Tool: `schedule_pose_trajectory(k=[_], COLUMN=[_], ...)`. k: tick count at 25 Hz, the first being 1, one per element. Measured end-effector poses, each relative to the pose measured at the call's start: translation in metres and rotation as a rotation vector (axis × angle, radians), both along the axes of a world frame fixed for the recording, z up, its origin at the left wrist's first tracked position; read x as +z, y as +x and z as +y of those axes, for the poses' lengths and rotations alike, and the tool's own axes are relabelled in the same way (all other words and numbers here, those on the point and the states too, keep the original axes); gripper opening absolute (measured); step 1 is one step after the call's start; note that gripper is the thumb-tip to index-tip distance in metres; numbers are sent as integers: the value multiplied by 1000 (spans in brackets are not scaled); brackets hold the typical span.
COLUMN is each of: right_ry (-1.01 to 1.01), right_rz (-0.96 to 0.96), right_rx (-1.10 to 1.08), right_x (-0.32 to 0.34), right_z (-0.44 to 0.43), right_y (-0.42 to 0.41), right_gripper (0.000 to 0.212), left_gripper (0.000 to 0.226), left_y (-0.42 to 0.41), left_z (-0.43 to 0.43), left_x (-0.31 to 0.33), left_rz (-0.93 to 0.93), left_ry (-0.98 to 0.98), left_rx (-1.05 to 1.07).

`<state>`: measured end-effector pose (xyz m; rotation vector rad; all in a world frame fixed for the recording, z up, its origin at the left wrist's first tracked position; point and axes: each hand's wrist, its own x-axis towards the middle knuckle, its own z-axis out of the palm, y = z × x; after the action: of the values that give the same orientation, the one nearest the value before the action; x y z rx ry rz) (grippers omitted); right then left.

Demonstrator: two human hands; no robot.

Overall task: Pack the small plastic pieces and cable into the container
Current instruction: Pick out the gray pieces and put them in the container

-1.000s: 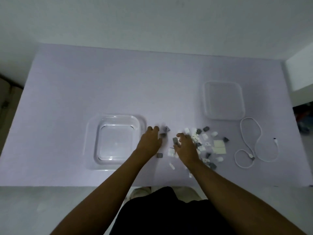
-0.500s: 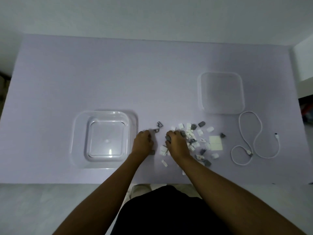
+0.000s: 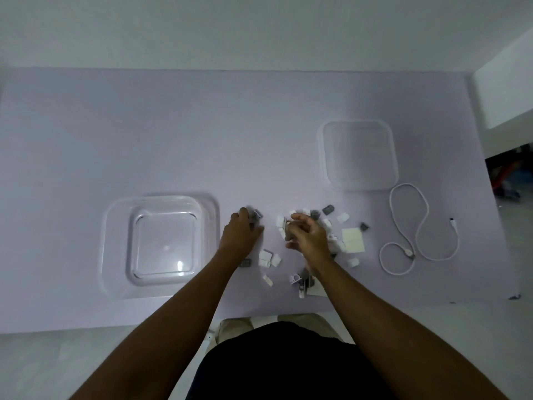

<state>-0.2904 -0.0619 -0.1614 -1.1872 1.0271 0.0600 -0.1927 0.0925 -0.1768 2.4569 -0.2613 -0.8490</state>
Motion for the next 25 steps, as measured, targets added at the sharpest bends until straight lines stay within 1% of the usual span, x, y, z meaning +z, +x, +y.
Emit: schedule_pose_trajectory(k=[2, 3, 5, 7, 8, 9, 10, 11, 13, 14, 15, 17, 20, 21, 23, 25], right_ry=[341, 450, 537, 507, 443, 338, 191, 3, -452, -609, -692, -735, -834, -875, -928, -939], right_rz=[-40, -68, -105, -85, -47, 7, 64, 104, 117, 110, 112, 147, 197, 209, 214, 214], right_rx=[-169, -217, -232, -183, -152, -121, -91, -52, 110, 209, 291, 405, 510, 533, 553, 561], right_x=[8, 11, 14, 14, 12, 8, 3, -1, -12, -14, -16, -20, -24, -25, -26, -27], right_z=[-12, -18, -27, -31, -31, -30, -29, -29, -27, -27, -26, -25, -22, -21, -21, -24], right_y=[-3, -6, -12, -16, -16, -16, -15, -15, -17, -19, -20, -19, -15, -15, -15, -17], right_gripper=[21, 26, 26, 24, 29, 36, 42, 45, 40, 34, 28, 28, 29, 29, 28, 27], left_gripper=[36, 33, 30, 25, 23, 25, 31, 36, 36, 32, 27, 28, 46, 48, 44, 38], left_y=[-2, -3, -3, -2, 0, 1, 3, 4, 5, 5, 5, 7, 10, 10, 9, 8], left_z=[-4, -6, -8, -8, -8, -8, -8, -8, -9, -9, -11, -14, -18, -18, -19, -18], left_x=[-4, -6, -4, 0, 2, 5, 7, 8, 9, 10, 11, 12, 8, 5, -1, -5], left_rz=[-25, -43, -68, -77, -64, -40, -18, -7, -9, -19, -32, -71, -100, -94, -93, -109], left_ry=[9, 14, 17, -14, -29, -48, -64, -70, -46, -30, -16, -6, 18, 40, 82, 100], left_rx=[-56, -77, -78, -30, 17, 72, 123, 150, 143, 121, 94, 31, -82, -120, -185, -188])
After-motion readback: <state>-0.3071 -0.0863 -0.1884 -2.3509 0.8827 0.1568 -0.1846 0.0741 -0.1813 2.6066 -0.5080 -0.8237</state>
